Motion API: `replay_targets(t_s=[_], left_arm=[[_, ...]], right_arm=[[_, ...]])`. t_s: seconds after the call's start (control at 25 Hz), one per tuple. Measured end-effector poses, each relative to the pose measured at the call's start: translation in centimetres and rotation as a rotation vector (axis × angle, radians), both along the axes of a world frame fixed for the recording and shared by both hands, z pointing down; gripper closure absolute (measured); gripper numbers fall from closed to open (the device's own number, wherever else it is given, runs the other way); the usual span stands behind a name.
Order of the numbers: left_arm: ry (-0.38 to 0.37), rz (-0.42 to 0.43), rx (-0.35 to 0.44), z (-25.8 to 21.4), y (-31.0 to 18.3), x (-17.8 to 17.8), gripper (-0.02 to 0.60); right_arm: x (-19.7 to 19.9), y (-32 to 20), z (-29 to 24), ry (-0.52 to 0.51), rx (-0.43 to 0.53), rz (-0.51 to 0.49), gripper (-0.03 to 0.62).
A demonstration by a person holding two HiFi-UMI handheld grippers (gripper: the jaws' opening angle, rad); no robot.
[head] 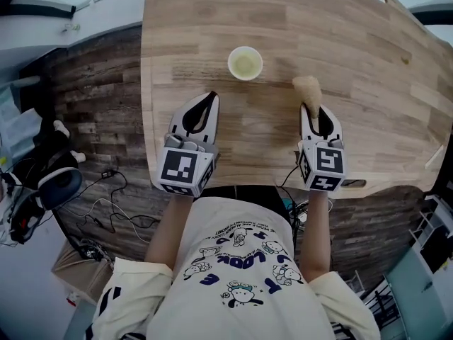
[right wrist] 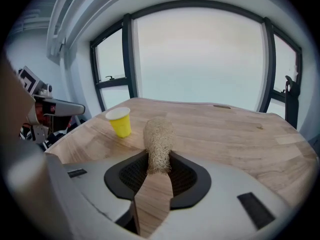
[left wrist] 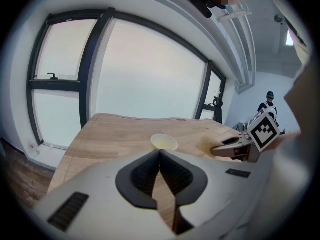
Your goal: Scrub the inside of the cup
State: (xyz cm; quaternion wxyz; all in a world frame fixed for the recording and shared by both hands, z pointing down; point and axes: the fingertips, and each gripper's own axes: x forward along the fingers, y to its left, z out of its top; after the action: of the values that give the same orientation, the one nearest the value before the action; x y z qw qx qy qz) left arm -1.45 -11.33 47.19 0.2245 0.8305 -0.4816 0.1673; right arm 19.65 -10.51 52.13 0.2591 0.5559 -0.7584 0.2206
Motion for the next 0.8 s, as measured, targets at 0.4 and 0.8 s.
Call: replay_targets(t_s=[0.4, 0.8], left_arm=[[-0.004, 0.103, -0.023, 1.4, -1.9, 0.1, 0.465], [0.002, 0.22, -0.077, 3.8, -2.8, 1.7, 0.374]], right_arm=[[-4.1, -3.9, -1.5, -0.031, 0.036, -0.072, 0.487], [-4.8, -5.6, -1.0, -0.056, 0.024, -0.047, 0.487]])
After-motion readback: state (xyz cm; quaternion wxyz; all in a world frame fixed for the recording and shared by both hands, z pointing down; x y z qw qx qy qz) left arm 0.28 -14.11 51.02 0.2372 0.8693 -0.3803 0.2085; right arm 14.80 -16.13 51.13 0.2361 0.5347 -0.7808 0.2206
